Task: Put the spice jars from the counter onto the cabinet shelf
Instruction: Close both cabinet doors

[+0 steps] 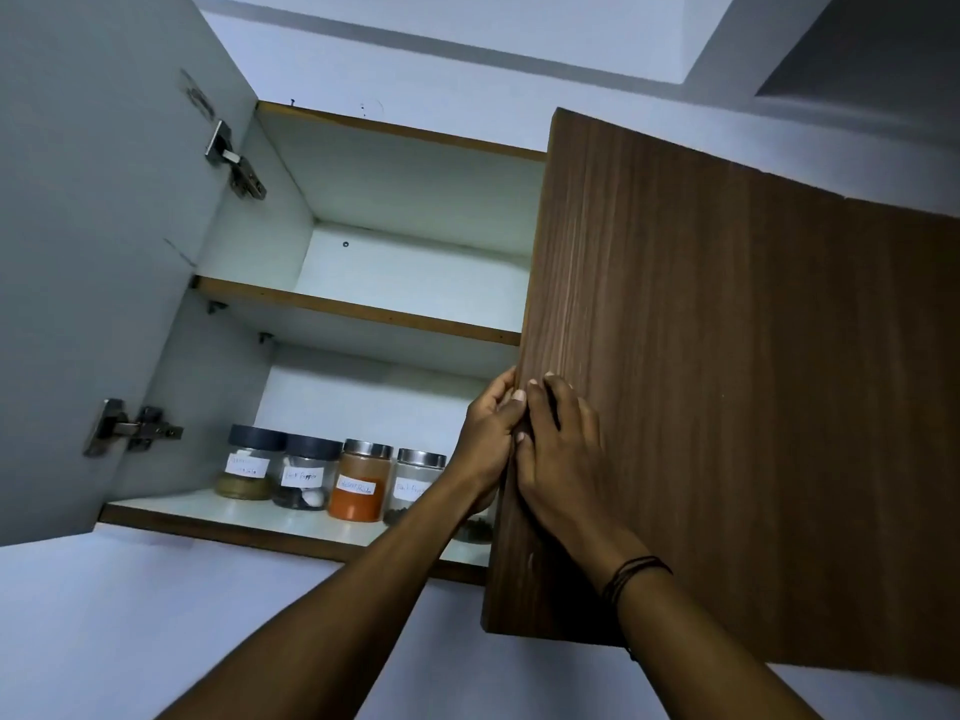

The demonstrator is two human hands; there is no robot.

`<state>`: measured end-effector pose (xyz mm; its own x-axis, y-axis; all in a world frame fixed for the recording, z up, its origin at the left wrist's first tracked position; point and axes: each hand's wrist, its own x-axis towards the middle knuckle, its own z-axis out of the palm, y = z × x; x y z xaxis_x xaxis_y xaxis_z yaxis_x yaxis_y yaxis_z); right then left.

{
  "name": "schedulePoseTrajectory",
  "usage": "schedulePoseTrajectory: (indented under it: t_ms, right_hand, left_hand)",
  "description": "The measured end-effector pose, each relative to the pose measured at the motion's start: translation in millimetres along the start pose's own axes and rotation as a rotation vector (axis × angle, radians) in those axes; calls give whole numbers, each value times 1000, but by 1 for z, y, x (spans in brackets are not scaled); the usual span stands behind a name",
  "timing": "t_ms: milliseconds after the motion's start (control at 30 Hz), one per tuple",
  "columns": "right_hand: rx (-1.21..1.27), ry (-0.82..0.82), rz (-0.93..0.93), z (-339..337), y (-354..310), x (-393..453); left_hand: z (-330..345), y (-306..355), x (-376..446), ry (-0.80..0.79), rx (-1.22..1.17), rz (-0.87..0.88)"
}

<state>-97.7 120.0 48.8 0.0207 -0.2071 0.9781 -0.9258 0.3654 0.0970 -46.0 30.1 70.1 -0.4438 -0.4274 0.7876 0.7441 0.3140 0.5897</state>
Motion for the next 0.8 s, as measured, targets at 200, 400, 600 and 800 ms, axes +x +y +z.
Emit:
schedulePoseTrajectory:
  t_ms: [200, 400, 600, 800]
  right_hand:
    - [-95, -77, -12, 32, 10, 5]
    - [-129, -158, -35, 47, 20, 4]
    - [-112, -173, -17, 46, 15, 2]
    - [13, -180, 23, 33, -11, 11]
  left_hand:
    - [-11, -25, 18, 53, 33, -20]
    - [-17, -39, 25, 84, 43, -31]
    - [-16, -32, 19, 91, 127, -39]
    - [-25, -9, 2, 114, 331, 31]
